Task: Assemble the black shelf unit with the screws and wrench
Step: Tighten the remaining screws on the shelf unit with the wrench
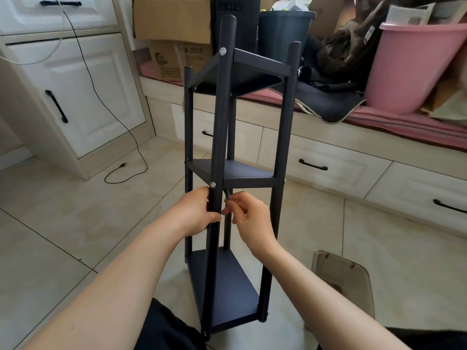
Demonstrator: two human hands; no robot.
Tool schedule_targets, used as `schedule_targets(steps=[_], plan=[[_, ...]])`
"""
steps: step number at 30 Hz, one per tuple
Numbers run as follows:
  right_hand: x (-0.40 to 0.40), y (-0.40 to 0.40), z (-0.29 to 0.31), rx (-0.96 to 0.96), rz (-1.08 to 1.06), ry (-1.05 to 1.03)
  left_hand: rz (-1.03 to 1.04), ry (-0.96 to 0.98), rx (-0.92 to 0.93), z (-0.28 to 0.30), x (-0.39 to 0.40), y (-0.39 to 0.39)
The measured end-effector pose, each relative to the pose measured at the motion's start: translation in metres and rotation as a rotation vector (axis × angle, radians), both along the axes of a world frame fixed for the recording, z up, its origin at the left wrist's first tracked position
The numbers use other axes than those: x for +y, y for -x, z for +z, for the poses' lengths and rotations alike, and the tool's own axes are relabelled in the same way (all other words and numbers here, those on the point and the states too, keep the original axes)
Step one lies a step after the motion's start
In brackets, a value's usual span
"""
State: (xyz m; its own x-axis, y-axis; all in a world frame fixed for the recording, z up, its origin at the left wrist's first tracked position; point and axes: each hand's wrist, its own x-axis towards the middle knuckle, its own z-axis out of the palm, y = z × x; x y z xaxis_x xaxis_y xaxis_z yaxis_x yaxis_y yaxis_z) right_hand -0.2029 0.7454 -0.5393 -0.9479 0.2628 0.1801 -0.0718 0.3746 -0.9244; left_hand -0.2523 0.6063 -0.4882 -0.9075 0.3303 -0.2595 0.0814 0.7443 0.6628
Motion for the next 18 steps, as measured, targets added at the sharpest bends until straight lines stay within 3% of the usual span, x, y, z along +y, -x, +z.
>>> schedule_targets(steps=[18], plan=[[-0.010, 0.013, -0.014, 0.112, -0.069, 0.028, 0.030, -0.060, -0.067, 0.004, -0.003, 0.000]])
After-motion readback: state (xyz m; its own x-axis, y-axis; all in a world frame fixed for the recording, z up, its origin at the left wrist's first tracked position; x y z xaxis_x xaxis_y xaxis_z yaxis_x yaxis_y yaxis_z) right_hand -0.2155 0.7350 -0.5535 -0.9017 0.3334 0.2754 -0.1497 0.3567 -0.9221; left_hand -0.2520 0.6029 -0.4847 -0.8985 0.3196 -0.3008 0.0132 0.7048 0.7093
